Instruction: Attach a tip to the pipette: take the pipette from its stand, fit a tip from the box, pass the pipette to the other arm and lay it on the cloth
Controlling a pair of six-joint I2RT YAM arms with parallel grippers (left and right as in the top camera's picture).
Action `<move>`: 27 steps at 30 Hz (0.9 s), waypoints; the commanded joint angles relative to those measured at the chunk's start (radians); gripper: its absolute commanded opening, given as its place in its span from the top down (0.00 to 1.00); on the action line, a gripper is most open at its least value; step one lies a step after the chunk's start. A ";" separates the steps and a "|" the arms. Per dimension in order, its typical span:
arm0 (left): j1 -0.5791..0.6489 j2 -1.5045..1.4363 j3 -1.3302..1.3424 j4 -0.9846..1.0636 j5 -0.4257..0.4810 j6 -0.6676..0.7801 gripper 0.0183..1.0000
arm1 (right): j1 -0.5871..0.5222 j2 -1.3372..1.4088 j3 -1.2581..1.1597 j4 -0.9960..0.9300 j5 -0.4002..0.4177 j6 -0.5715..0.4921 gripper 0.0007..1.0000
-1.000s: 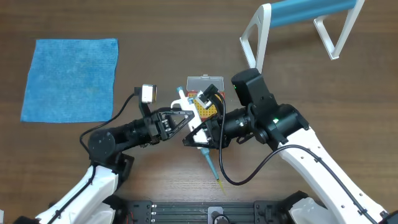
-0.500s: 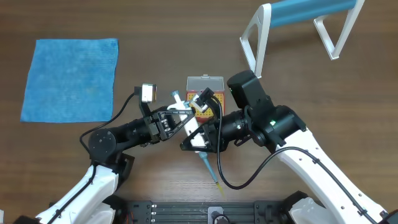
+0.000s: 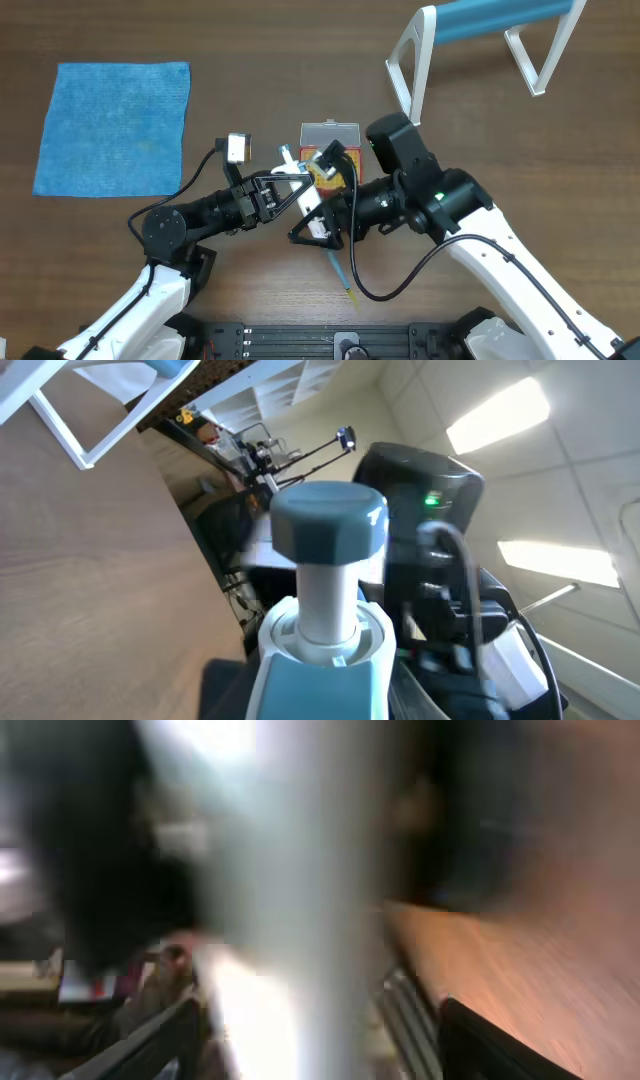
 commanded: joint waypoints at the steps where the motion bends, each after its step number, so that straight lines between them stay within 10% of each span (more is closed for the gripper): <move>1: 0.005 0.003 0.006 0.002 0.001 0.023 0.99 | -0.140 -0.009 0.014 -0.127 0.072 -0.143 0.25; 7: 0.005 0.003 0.006 -0.153 -0.002 0.031 0.99 | -0.359 -0.009 0.014 -0.184 -0.204 -0.242 0.25; 14: 0.008 0.003 0.006 -0.571 -0.249 0.043 0.99 | -0.394 -0.009 0.014 -0.183 -0.118 -0.233 0.25; 19: 0.141 0.003 0.100 -0.592 -0.124 0.091 0.99 | -0.393 -0.009 0.014 -0.183 -0.118 -0.222 0.25; 27: 0.491 0.095 0.766 -1.692 -0.072 0.719 0.99 | -0.393 -0.009 0.014 -0.183 -0.117 -0.184 0.25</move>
